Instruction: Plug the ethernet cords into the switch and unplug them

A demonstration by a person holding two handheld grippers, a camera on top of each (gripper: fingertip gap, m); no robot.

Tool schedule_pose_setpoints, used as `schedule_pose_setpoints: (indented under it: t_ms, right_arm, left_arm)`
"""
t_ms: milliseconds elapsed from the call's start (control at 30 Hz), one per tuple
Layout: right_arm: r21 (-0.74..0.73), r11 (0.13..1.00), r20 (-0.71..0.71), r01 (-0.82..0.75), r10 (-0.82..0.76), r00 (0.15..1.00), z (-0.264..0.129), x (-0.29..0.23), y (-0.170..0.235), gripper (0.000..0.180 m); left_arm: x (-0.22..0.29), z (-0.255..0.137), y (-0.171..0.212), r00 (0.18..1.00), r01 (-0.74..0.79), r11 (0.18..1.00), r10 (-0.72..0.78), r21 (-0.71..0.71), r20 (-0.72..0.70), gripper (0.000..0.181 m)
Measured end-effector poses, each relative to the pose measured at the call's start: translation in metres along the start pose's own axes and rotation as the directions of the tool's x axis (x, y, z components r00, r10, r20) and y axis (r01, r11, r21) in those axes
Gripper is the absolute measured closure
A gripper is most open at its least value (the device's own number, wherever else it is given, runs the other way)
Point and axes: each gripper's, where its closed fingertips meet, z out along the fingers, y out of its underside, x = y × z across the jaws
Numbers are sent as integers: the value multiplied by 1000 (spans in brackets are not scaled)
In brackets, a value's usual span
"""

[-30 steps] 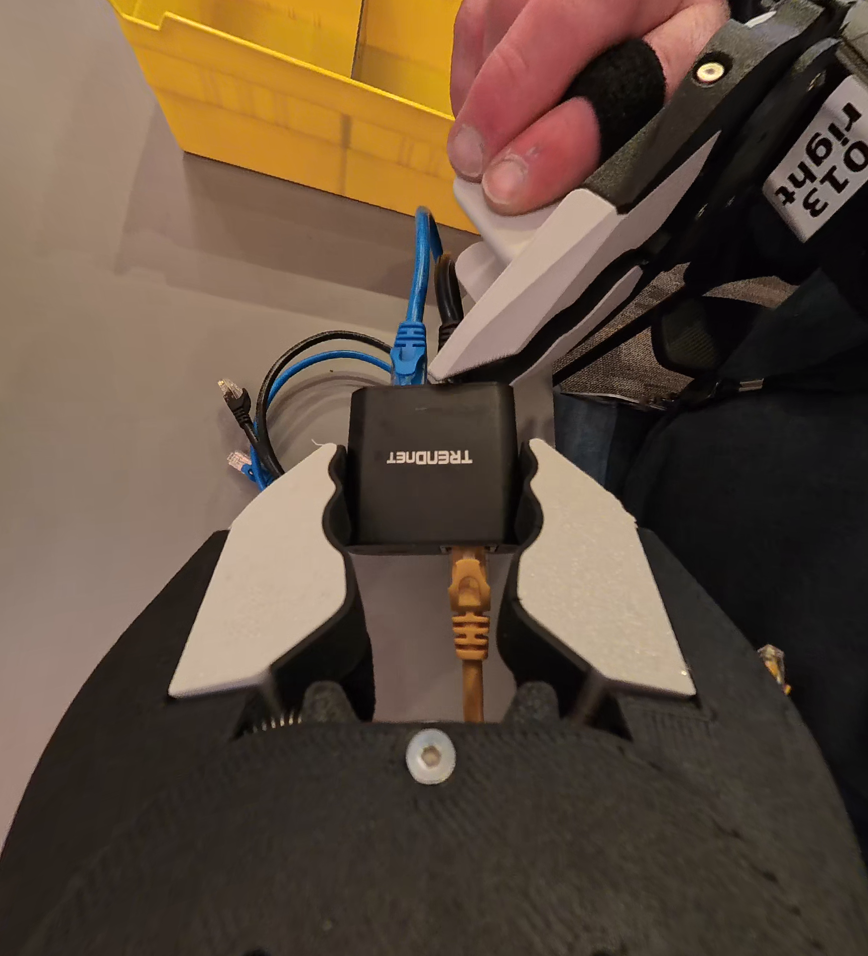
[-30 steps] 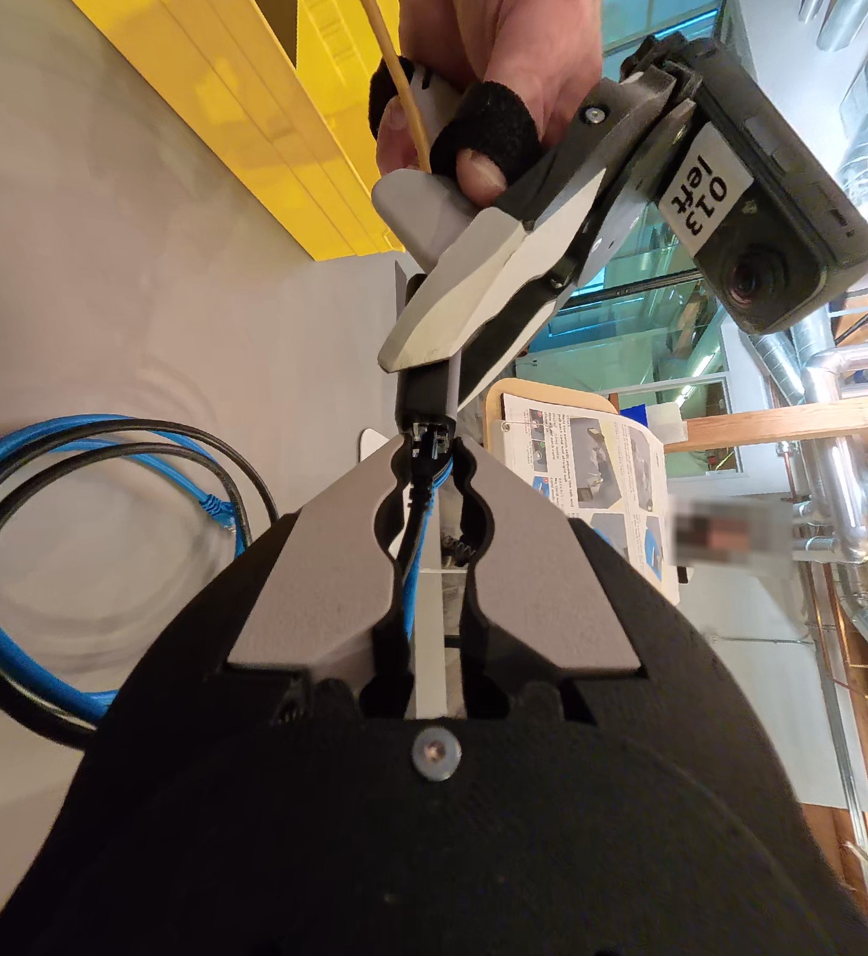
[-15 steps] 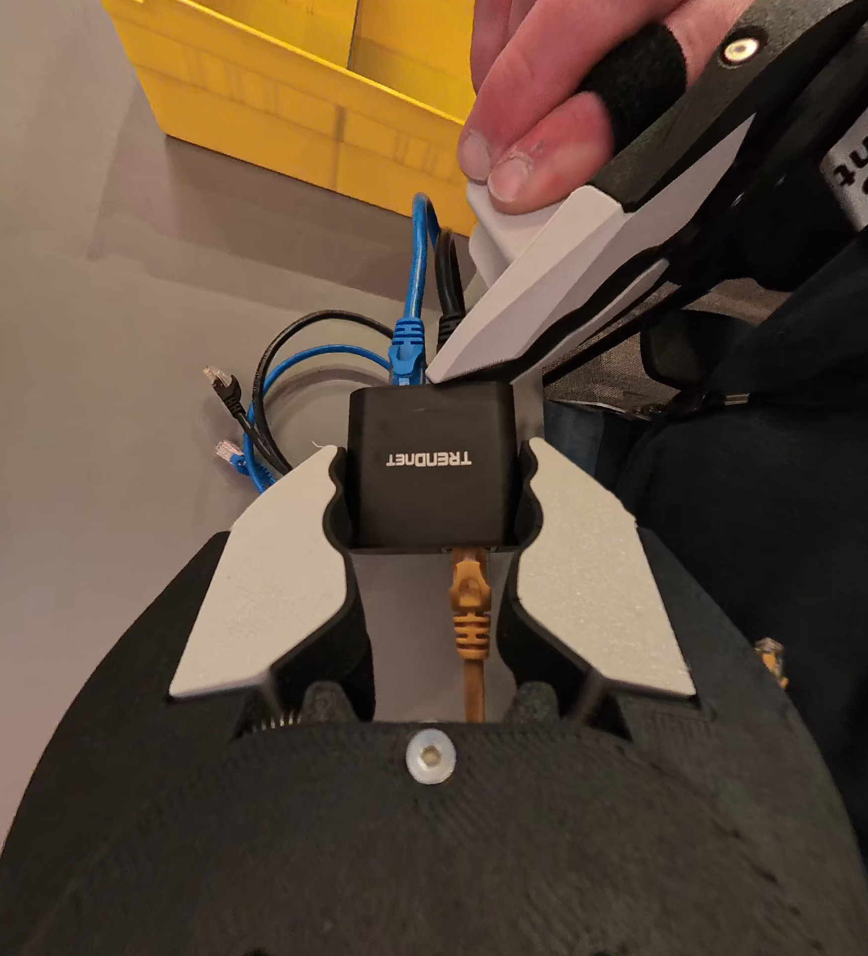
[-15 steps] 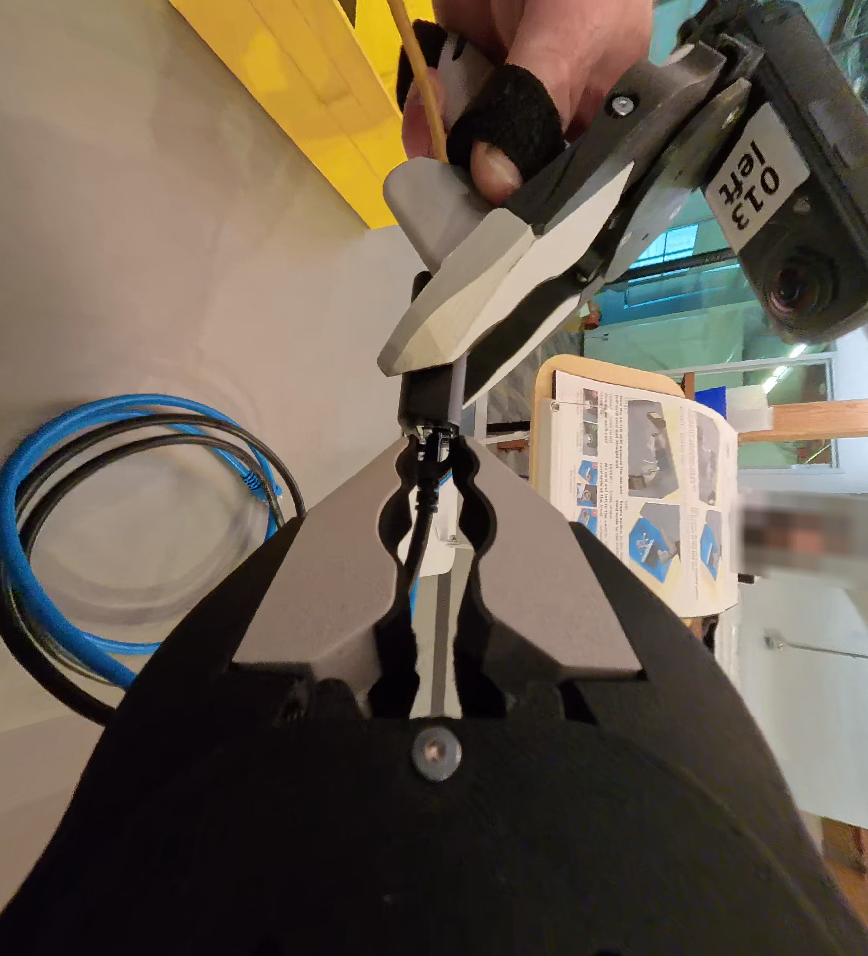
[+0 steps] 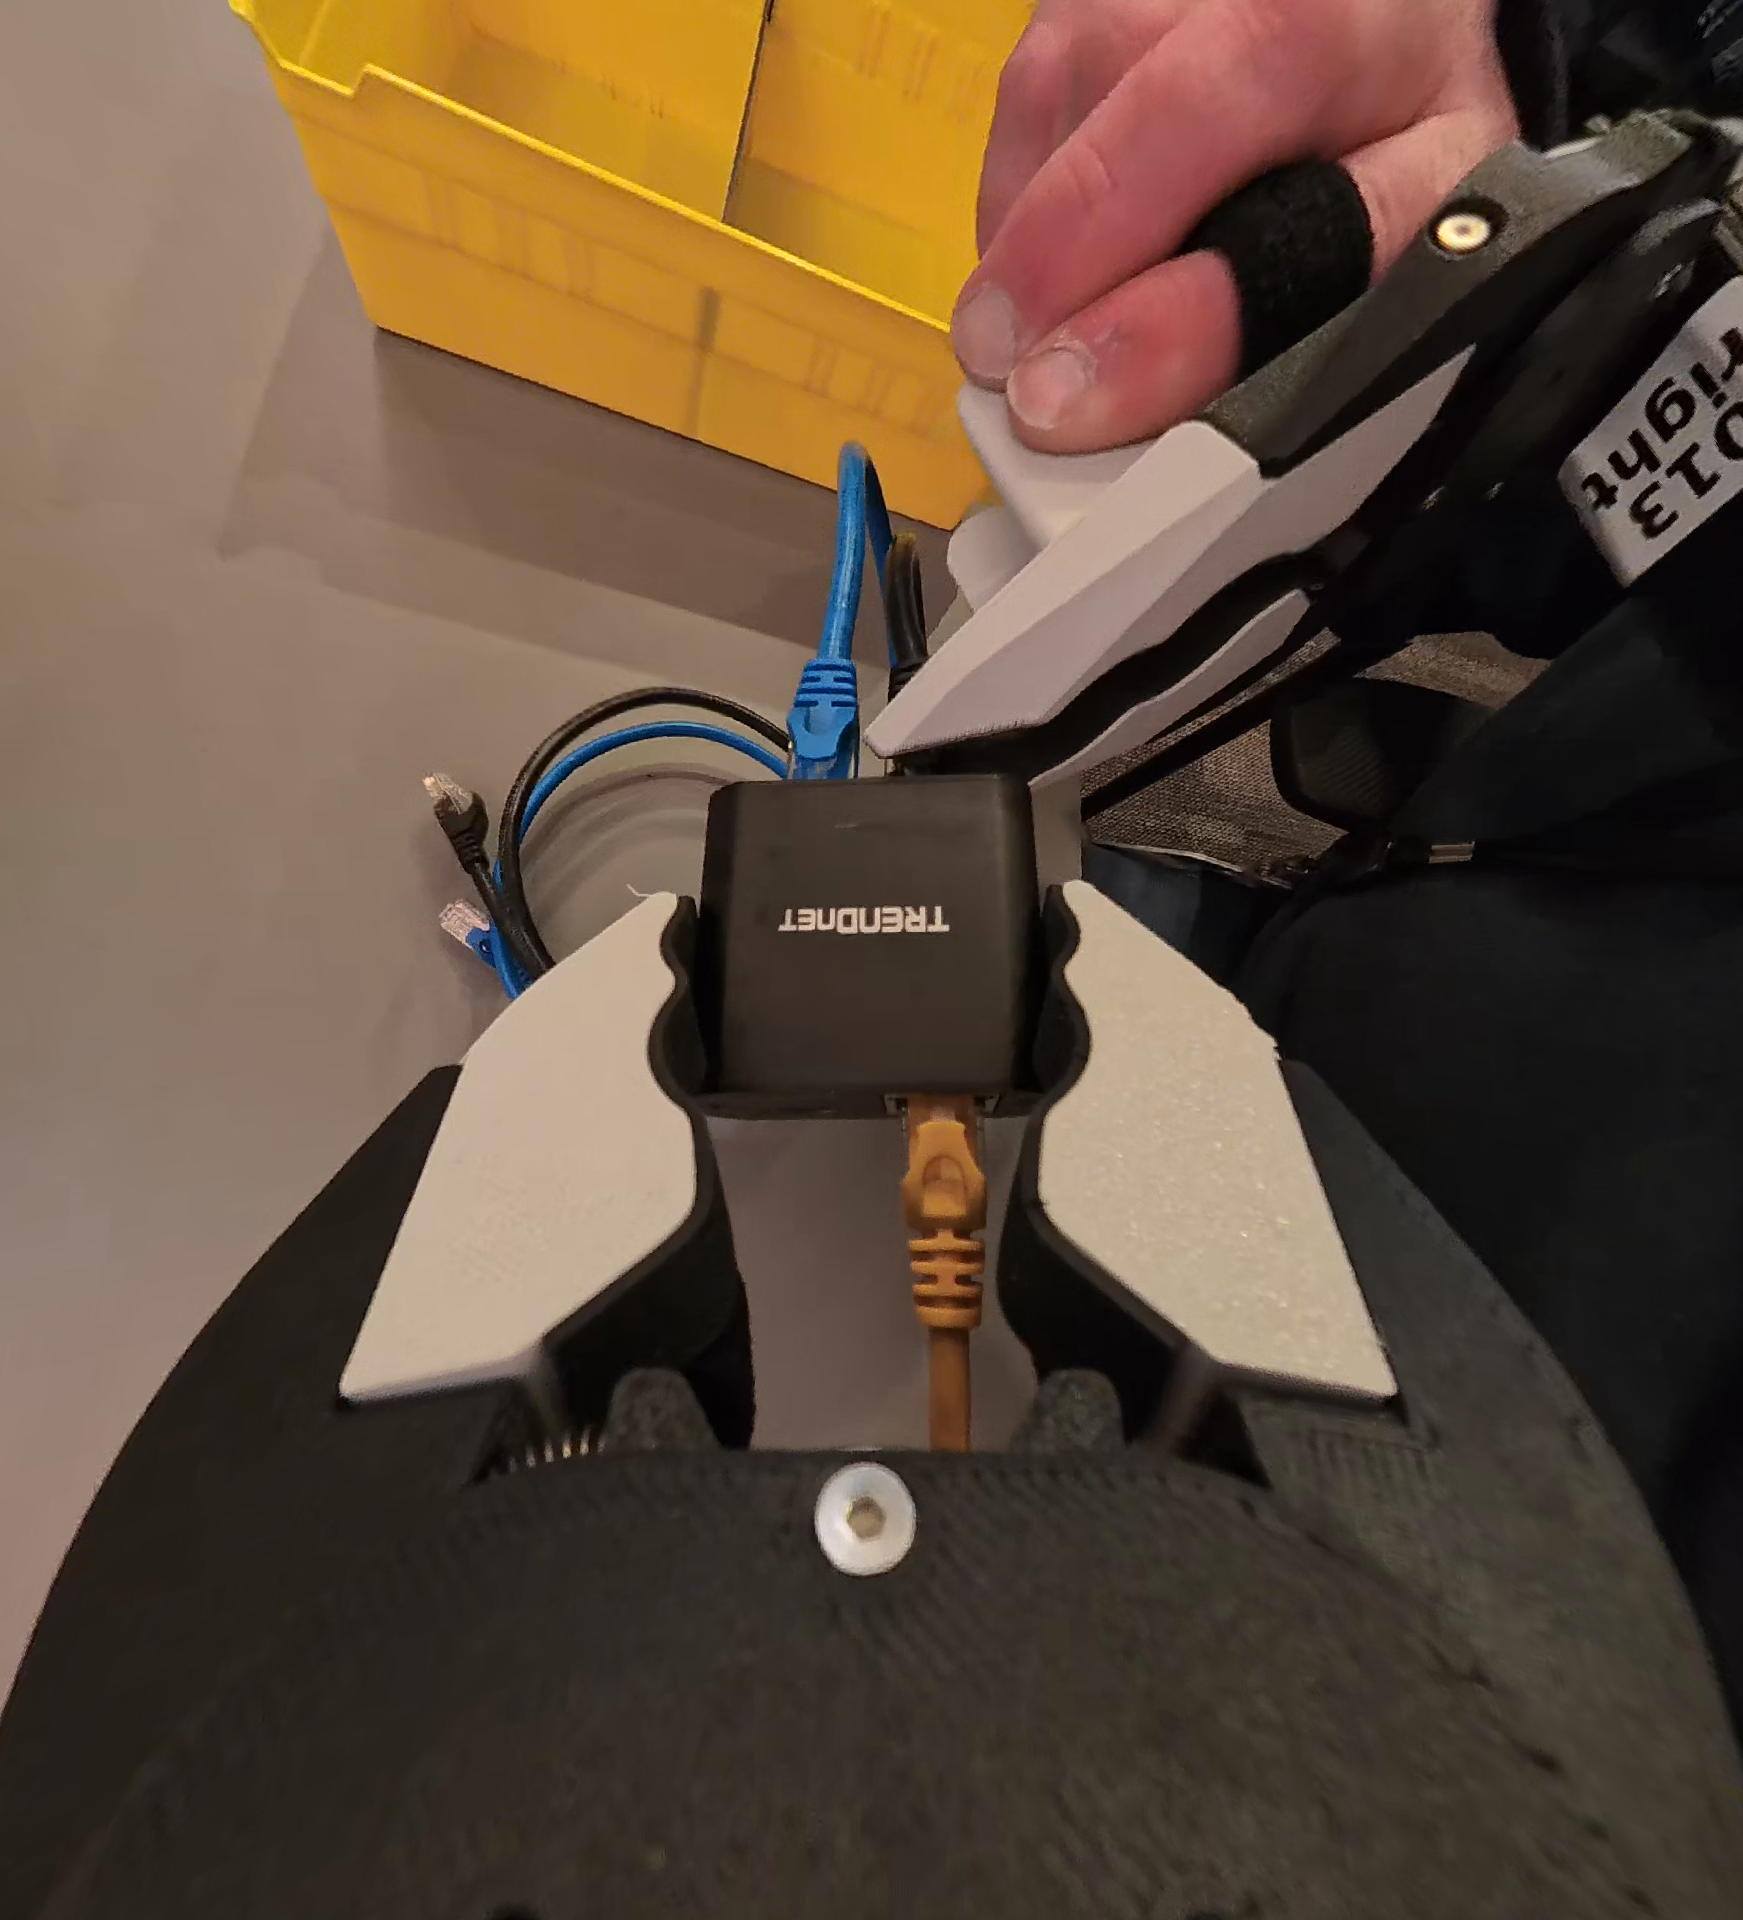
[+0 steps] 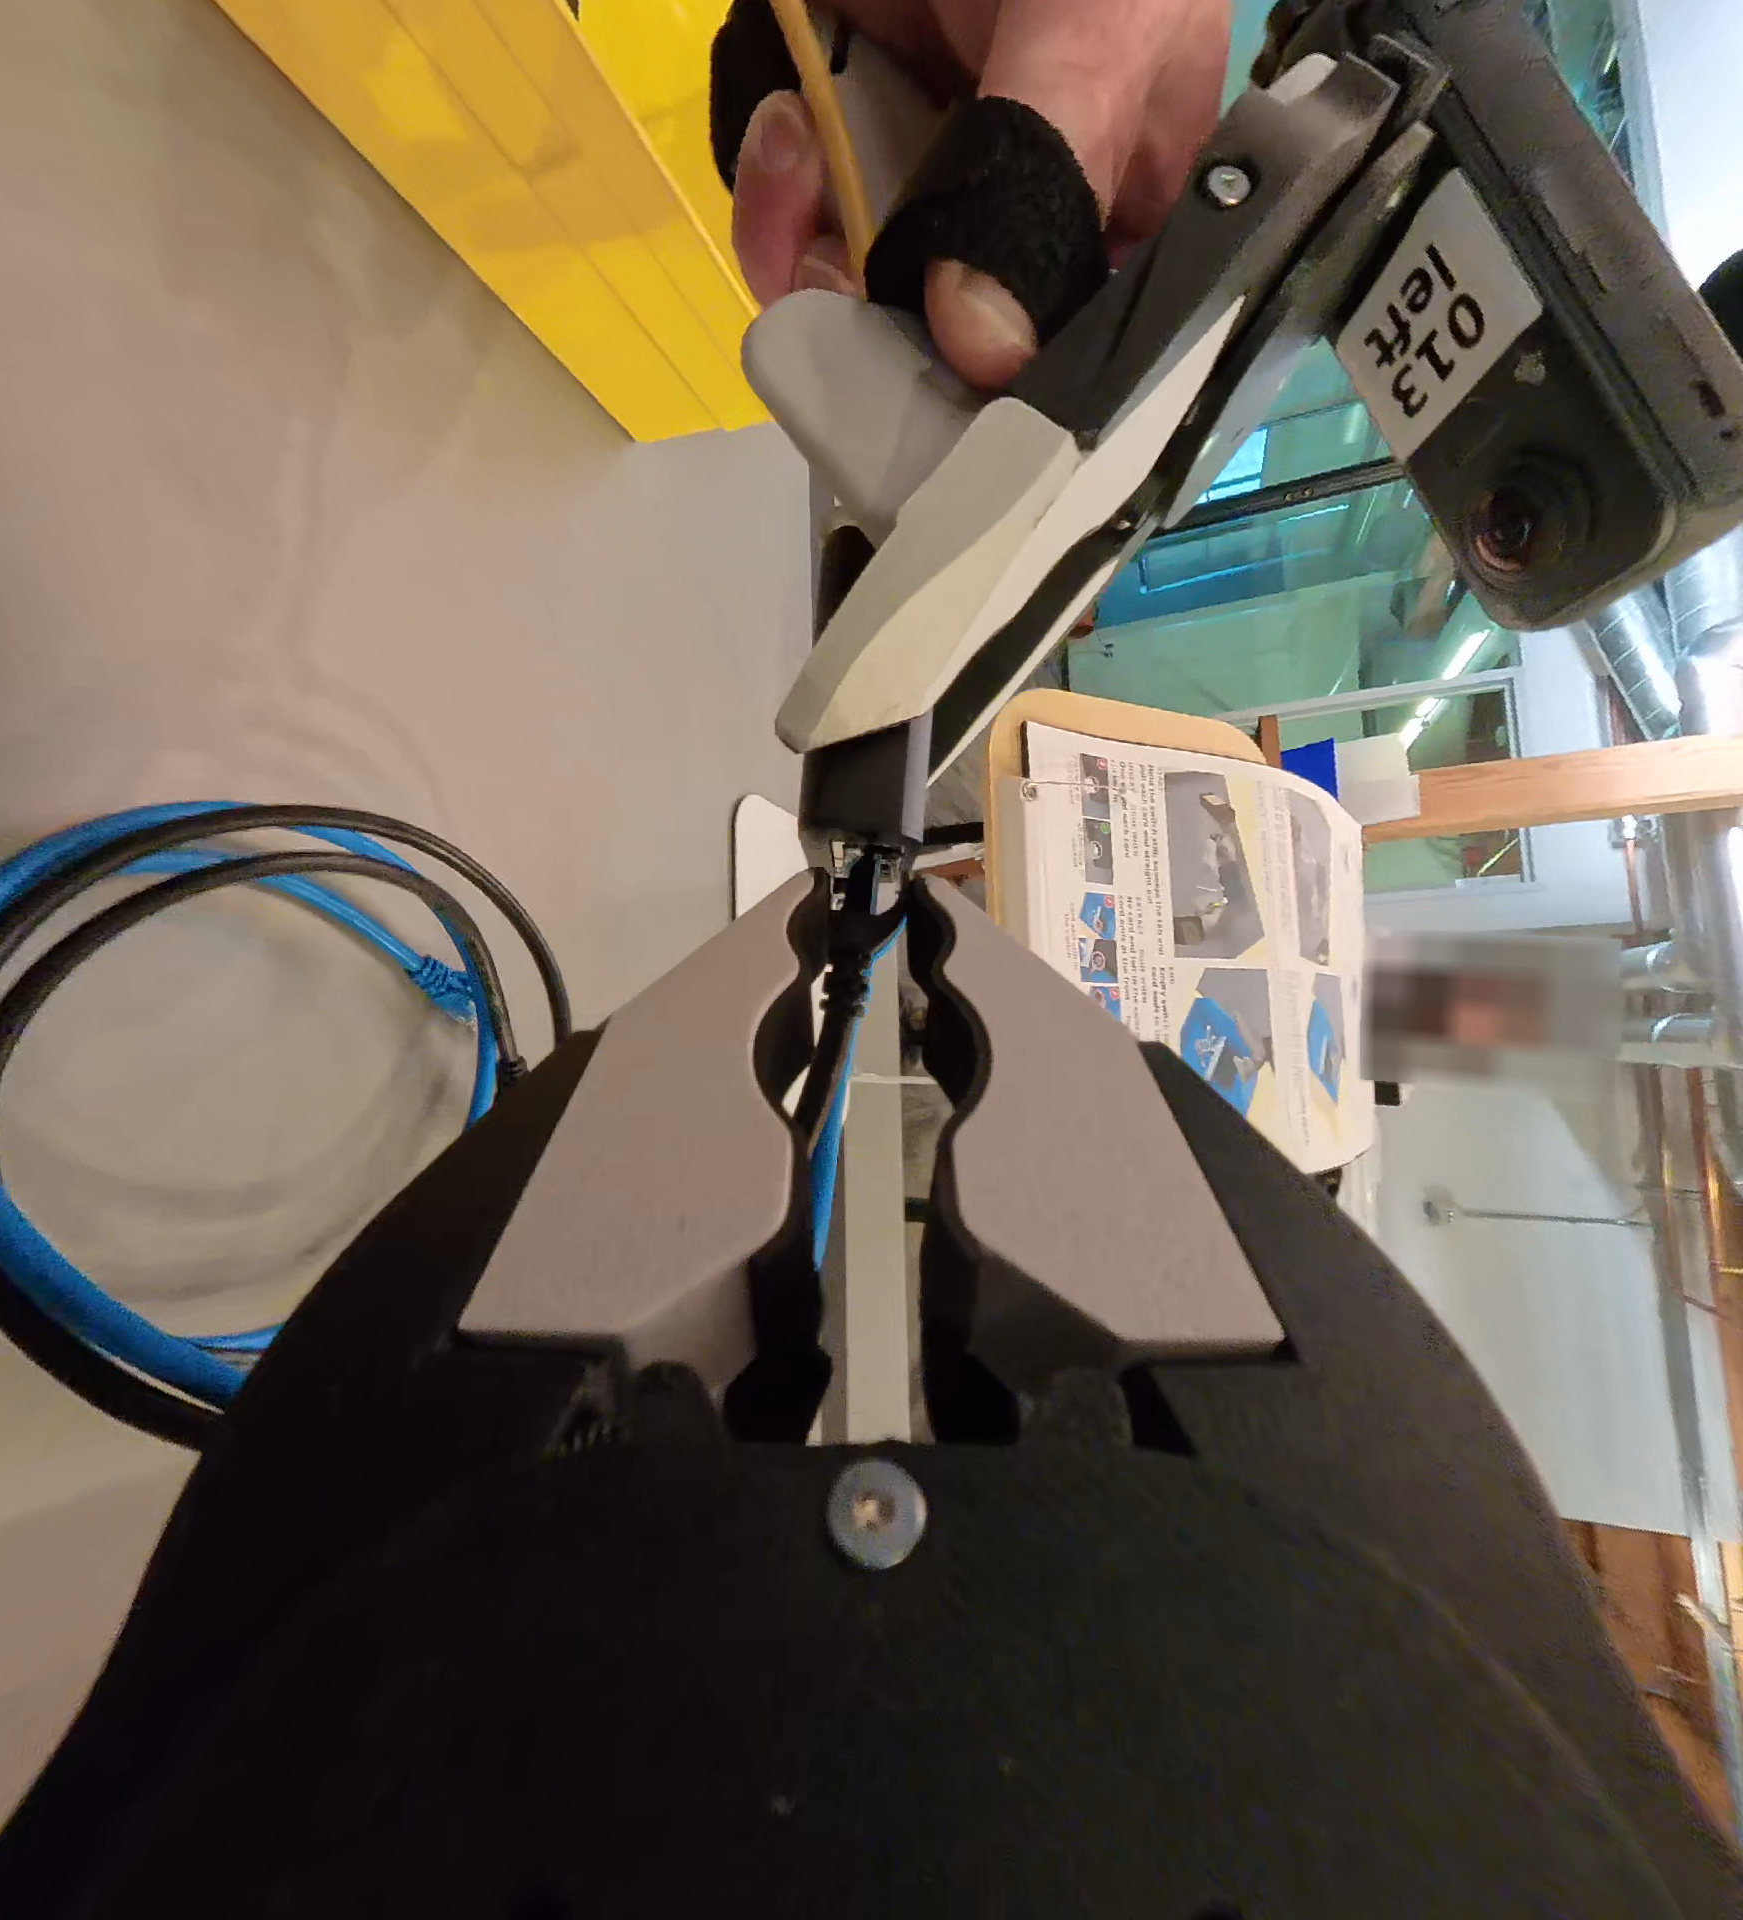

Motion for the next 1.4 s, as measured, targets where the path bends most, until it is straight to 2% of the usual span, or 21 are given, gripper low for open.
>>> schedule_pose_setpoints:
  t_ms: [100, 367, 633, 767, 933, 1133, 1267, 1400]
  right_arm:
    - [-24, 998, 4, 50, -50, 999, -1, -2, 1, 168]
    - [-70, 981, 136, 181, -171, 976, 1, -19, 5, 170]
    - [-16, 1000, 145, 13, -10, 989, -2, -10, 6, 169]
    - [-52, 998, 127, 25, -18, 992, -1, -10, 8, 169]
    - [-150, 986, 104, 73, -57, 993, -2, -10, 12, 170]
    - [-83, 996, 132, 23, -11, 991, -6, -9, 9, 169]
    - [-26, 998, 154, -66, 69, 986, -7, -8, 7, 168]
    - [8, 999, 130, -47, 46, 990, -8, -6, 3, 162]
  left_arm:
    - [1, 2, 0, 1000, 2, 1000, -2, -7, -2, 119]
    - [-2, 11, 9, 1000, 10, 998, -11, -56, -4, 120]
    - [-1, 10, 2, 998, 48, 999, -47, 13, -50, 119]
    - [-2, 11, 2, 997, 52, 998, -50, 30, -58, 119]
    - [-3, 12, 1, 999, 48, 999, -48, 10, 4, 119]
    - [1, 12, 0, 999, 31, 999, -31, 25, -34, 119]
    - [4, 12, -1, 998, 46, 999, -45, 24, -37, 119]
    - [3, 10, -4, 999, 45, 999, -44, 25, -23, 119]
